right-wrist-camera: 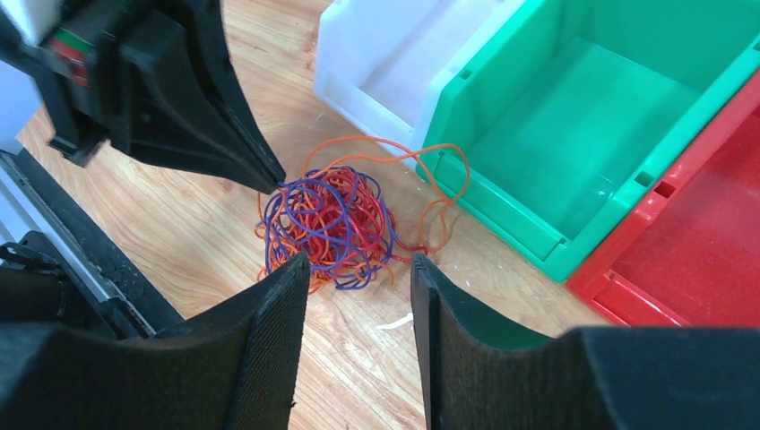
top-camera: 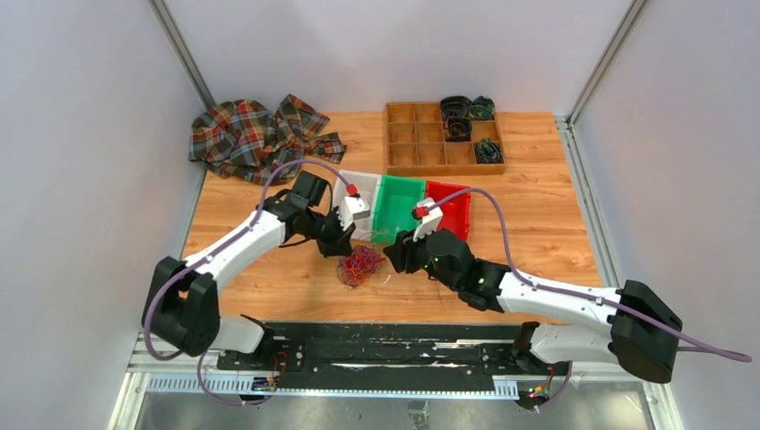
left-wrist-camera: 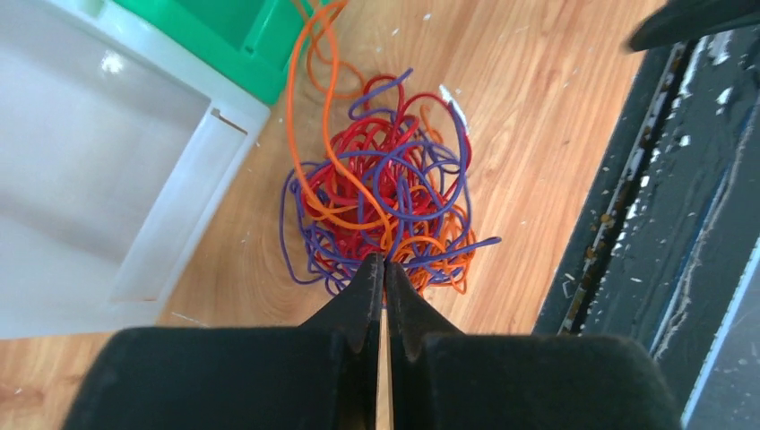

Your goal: Untangle the cables

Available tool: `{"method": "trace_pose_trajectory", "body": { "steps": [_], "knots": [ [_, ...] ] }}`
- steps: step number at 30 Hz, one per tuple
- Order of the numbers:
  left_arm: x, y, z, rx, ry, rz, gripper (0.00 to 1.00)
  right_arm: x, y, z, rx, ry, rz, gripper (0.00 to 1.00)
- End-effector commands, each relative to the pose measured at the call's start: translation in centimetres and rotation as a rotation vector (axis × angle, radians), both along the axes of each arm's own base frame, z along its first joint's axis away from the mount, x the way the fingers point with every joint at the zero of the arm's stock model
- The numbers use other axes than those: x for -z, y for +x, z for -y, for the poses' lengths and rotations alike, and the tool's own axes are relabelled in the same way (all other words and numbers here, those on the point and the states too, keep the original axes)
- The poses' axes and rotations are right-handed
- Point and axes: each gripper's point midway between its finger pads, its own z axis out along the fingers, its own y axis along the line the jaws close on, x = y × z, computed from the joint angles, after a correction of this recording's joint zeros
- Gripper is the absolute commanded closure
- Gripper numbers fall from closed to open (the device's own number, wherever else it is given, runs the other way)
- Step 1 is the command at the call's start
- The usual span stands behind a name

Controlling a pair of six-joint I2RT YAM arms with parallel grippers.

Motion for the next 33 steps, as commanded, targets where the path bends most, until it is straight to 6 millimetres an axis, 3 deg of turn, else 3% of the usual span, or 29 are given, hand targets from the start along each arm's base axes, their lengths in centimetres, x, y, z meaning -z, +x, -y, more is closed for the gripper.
{"method": "trace_pose_trajectory", "body": {
  "steps": [1, 6, 9, 16, 21, 29, 33],
  "knots": [
    [-5.2, -1.5, 0.6, 0.009, -0.084, 0.031, 0.99, -1.4, 0.3, -1.1, -0.025, 0.06, 0.019, 0.52],
    [-8.9, -2.8, 0.1, -0.055, -0.107, 0.013, 0.99, -2.6, -0.3, -2.2, -0.081, 0.075, 0.05, 0.33],
    [-10.7, -3.0, 0.0, -0.115, -0.123, 0.002, 0.99, -3.9, -1.0, -3.0, -0.117, 0.091, 0.095, 0.28],
    [-14.4, -2.5, 0.0, -0.229, -0.175, 0.019, 0.99, -6.8, -2.9, -4.9, -0.195, 0.138, 0.154, 0.23],
    [-16.2, -2.8, 0.3, -0.238, -0.222, 0.019, 0.99, -7.6, -2.4, -6.0, -0.176, 0.164, 0.171, 0.23],
    [-17.4, -3.7, 0.8, -0.228, -0.269, -0.01, 0.99, -7.9, -0.8, -8.6, -0.146, 0.198, 0.179, 0.3],
    [-18.2, -4.1, 0.9, -0.214, -0.287, -0.004, 0.99, -7.5, -0.3, -9.0, -0.125, 0.189, 0.172, 0.55]
  ]
}}
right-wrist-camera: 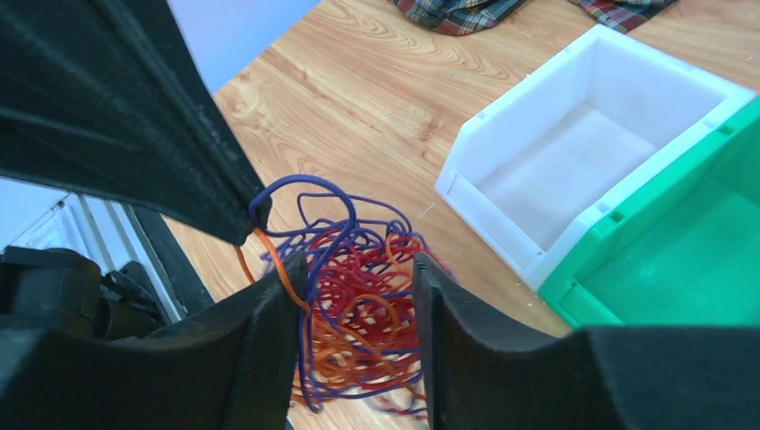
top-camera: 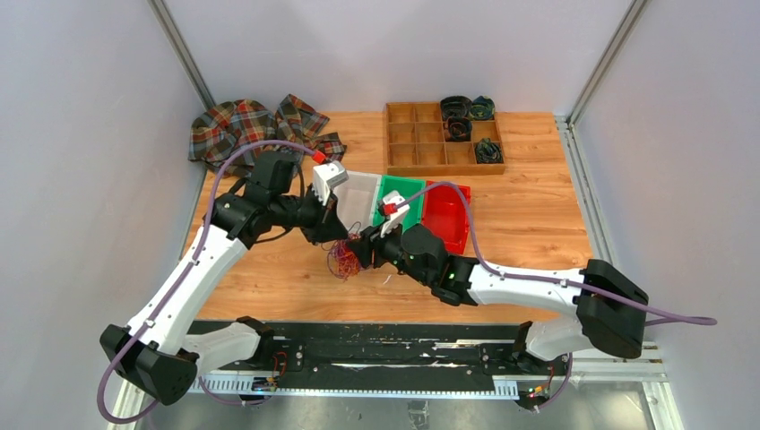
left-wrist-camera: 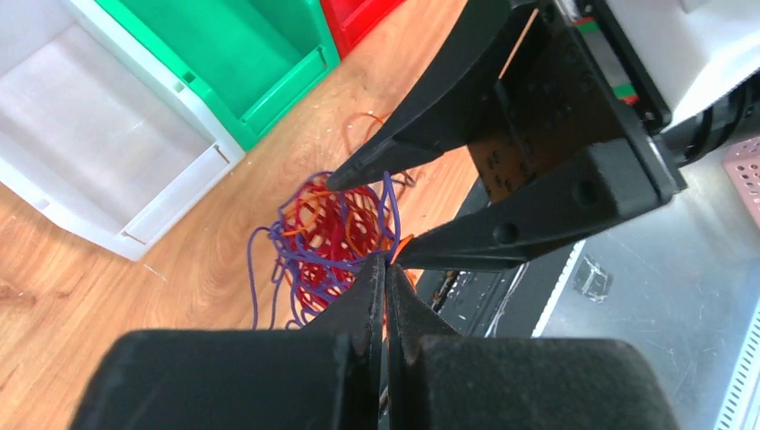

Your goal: Untangle the cables

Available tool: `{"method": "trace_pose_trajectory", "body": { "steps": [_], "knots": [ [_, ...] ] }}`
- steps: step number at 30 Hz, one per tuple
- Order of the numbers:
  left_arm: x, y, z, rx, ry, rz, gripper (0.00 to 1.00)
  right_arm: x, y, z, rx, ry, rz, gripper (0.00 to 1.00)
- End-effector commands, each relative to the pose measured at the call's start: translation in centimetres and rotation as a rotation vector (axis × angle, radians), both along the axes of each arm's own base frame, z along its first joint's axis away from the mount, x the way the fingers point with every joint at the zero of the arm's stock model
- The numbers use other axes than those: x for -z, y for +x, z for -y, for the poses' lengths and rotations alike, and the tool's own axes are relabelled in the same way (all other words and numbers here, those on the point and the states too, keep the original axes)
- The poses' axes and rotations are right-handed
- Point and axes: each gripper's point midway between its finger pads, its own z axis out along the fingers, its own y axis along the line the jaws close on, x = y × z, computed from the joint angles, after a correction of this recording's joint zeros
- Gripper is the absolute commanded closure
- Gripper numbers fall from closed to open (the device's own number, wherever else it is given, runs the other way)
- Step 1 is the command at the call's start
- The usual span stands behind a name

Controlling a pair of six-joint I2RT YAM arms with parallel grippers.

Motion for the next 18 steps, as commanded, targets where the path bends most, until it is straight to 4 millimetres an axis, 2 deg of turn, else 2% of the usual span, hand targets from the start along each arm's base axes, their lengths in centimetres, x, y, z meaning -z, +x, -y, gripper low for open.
{"method": "trace_pose_trajectory", "body": {
  "steps": [1, 4, 8, 10, 11, 13, 18],
  "knots": [
    [-2.7, -1.1, 0.6, 0.035, -0.071, 0.03, 0.99, -2.7, 0.7, -1.0, 0.031, 0.08, 0.034, 0.63],
    [-2.7, -1.1, 0.5, 0.034, -0.069, 0.036, 0.99, -3.4, 0.6, -0.9, 0.033, 0.098, 0.036, 0.98],
    [-1.8, -0.8, 0.0, 0.016, -0.033, 0.057, 0.77, -4.3, 0.3, -0.3, 0.032, 0.144, 0.024, 1.0],
    [-1.5, -0.8, -0.3, 0.009, -0.022, 0.064, 0.52, -4.6, 0.1, 0.0, 0.029, 0.166, 0.007, 0.99],
    [-1.5, -0.8, -0.4, 0.004, -0.017, 0.068, 0.43, -4.6, 0.0, 0.1, 0.026, 0.176, -0.002, 0.99],
    [-1.6, -0.7, -0.7, -0.01, -0.01, 0.086, 0.37, -4.7, -0.1, 0.5, 0.024, 0.189, -0.019, 0.99],
    [-1.7, -1.7, -0.8, -0.022, -0.035, 0.066, 0.36, -5.1, 0.2, 1.3, 0.066, 0.184, -0.036, 0.99]
  ]
}}
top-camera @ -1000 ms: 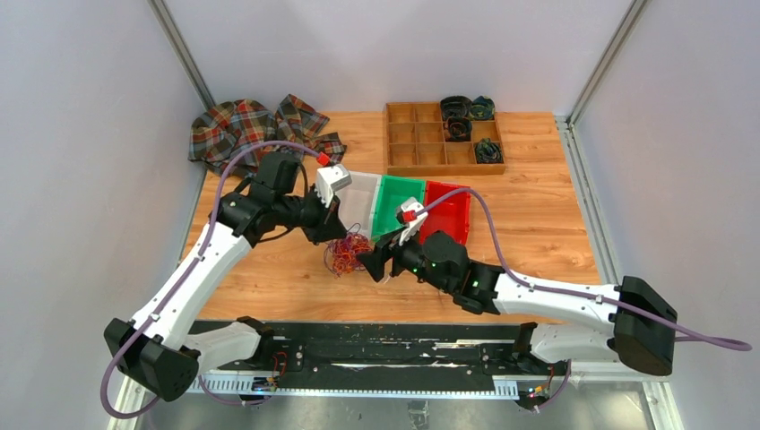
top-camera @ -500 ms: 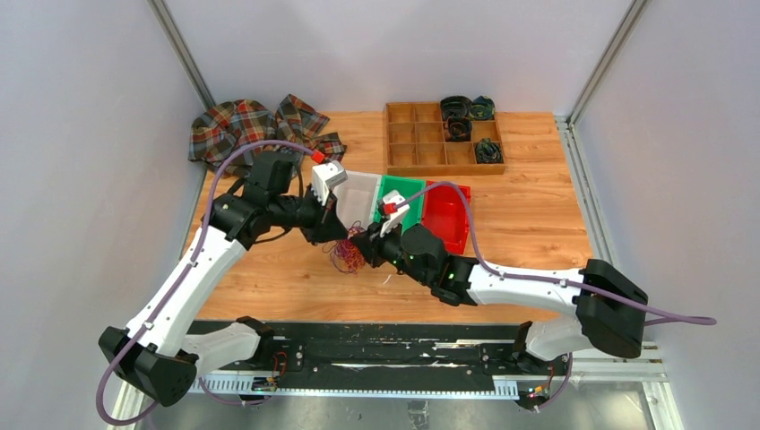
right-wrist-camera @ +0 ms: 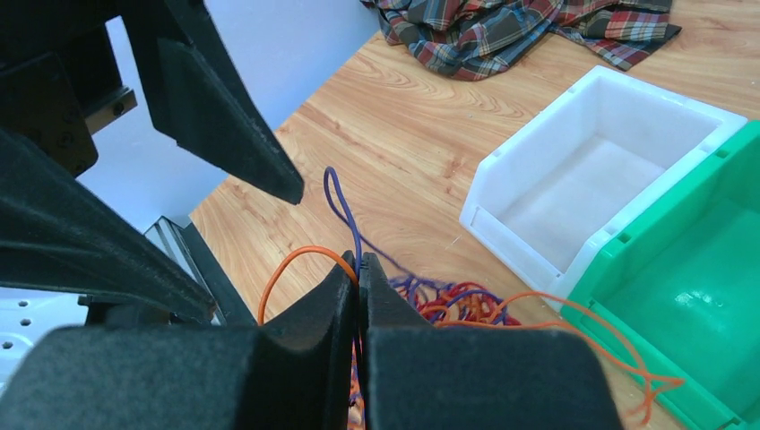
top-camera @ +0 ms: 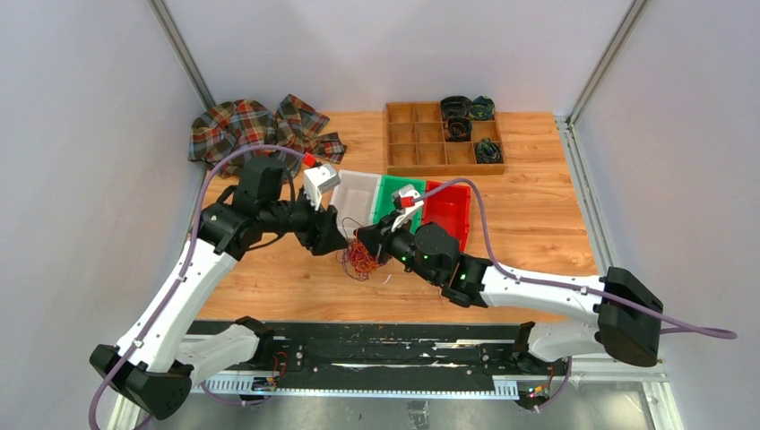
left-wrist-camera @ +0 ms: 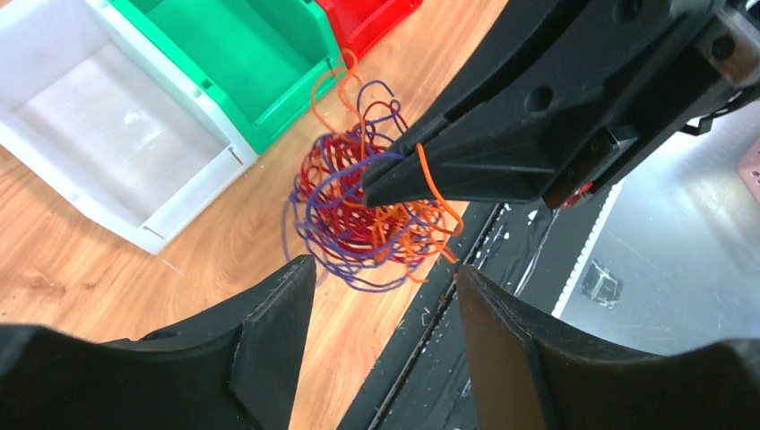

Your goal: Untangle the cables

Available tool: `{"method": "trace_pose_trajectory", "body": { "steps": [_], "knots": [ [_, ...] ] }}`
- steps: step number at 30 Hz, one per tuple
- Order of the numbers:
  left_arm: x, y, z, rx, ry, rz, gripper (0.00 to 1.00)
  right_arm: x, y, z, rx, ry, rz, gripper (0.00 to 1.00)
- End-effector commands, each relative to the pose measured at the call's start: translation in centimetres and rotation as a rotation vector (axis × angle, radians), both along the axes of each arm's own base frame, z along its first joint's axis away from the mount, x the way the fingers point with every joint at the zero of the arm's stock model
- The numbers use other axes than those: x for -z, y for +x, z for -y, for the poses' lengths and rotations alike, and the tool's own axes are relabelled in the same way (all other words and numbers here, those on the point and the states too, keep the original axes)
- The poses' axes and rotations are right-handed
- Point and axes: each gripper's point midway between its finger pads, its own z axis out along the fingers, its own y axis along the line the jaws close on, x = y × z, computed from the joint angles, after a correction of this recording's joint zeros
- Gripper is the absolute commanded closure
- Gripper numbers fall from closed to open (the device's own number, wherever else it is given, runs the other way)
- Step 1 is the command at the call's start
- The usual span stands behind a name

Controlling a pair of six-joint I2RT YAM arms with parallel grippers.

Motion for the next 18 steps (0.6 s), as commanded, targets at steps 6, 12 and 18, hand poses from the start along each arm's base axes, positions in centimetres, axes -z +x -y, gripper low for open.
{"method": "trace_pose_trajectory", "body": {
  "steps": [6, 12, 18],
  "knots": [
    [-2.7, -2.4, -0.1, 0.072, -0.06, 0.077, 0.35, -2.4, 1.7, 1.8, 0.151, -0.014, -0.041, 0.99],
    [-1.7, -5.2, 0.9, 0.228, -0.12, 0.004, 0.34, -2.3, 2.6, 2.1, 0.242, -0.066, -0.064, 0.99],
    [-1.7, -4.2, 1.8, 0.223, -0.148, -0.02, 0.34, -2.3, 2.6, 1.8, 0.31, -0.119, -0.071, 0.99]
  ]
}}
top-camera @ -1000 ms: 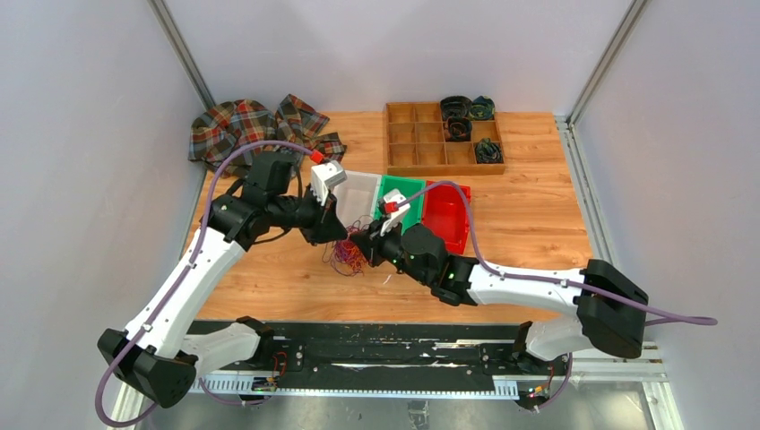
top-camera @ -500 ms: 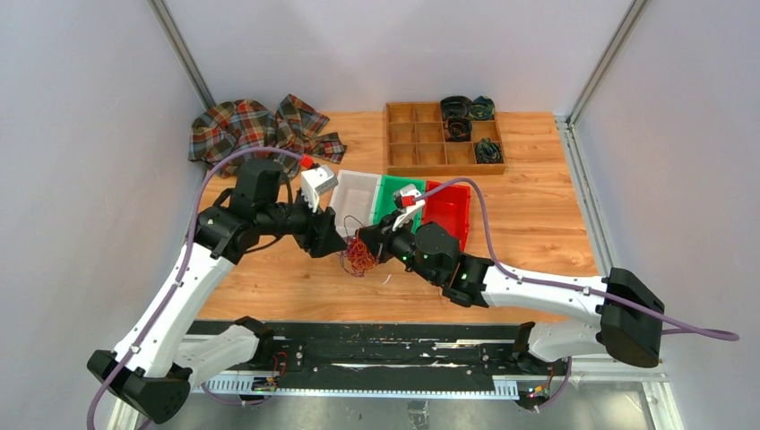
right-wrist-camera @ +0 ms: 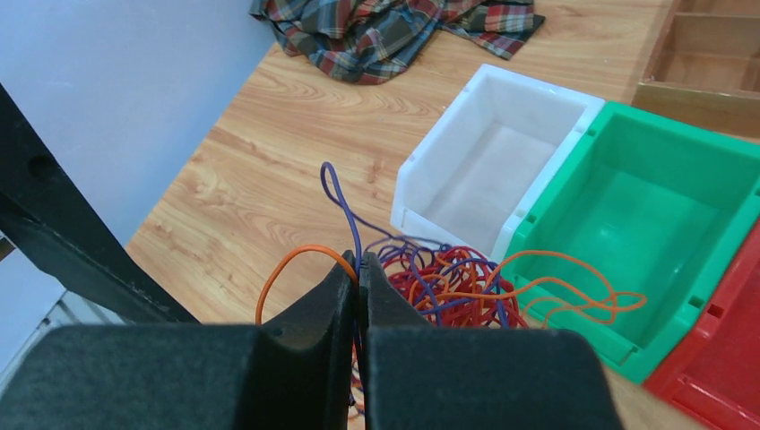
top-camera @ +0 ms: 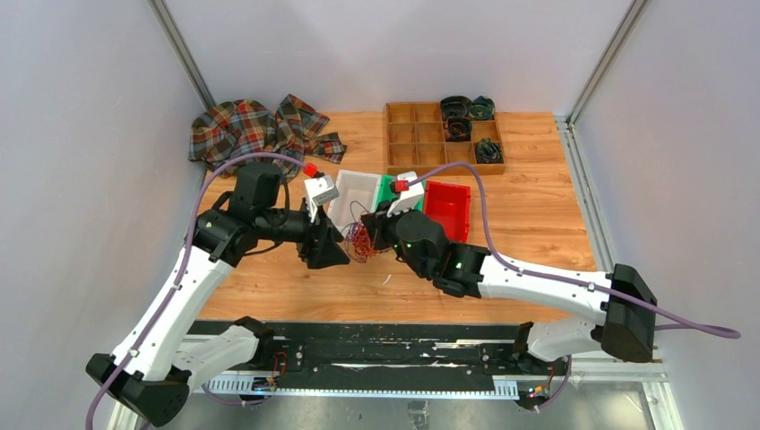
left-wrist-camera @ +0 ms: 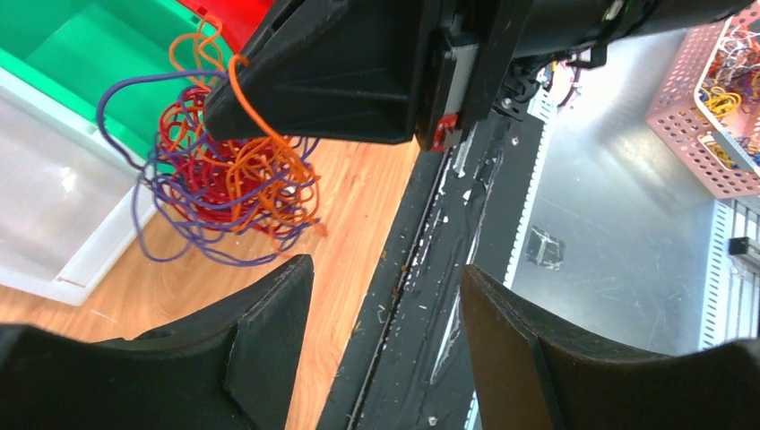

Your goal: Untangle the cables

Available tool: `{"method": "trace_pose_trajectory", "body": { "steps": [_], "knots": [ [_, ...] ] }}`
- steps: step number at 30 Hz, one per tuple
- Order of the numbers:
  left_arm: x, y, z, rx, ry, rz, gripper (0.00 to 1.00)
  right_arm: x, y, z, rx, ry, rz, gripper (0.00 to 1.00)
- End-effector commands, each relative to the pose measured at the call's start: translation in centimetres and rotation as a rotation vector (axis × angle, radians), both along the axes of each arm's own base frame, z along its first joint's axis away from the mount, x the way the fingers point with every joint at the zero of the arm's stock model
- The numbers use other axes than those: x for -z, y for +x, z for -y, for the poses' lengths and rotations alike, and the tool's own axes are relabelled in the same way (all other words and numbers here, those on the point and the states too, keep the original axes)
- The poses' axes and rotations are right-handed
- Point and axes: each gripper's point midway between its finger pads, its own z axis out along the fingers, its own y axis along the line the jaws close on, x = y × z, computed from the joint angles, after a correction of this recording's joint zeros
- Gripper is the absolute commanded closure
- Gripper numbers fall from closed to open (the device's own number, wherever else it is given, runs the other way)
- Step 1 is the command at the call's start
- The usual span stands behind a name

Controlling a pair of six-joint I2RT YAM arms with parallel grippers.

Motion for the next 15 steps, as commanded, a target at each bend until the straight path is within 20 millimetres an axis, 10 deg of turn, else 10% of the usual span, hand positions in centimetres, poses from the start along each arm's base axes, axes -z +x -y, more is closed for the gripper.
{"method": "trace_pose_trajectory", "body": {
  "steps": [1, 15],
  "knots": [
    [-0.7, -0.2, 1.2, 0.051, -0.056, -0.023, 0.34, -0.3, 0.2, 0.0, 0.09, -0.039, -0.009, 0.99],
    [1.9, 5.2, 1.1, -0.217, -0.021, -0.036, 0.45, -1.6, -1.0, -1.5, 0.069, -0.032, 0.005, 0.99]
  ]
}}
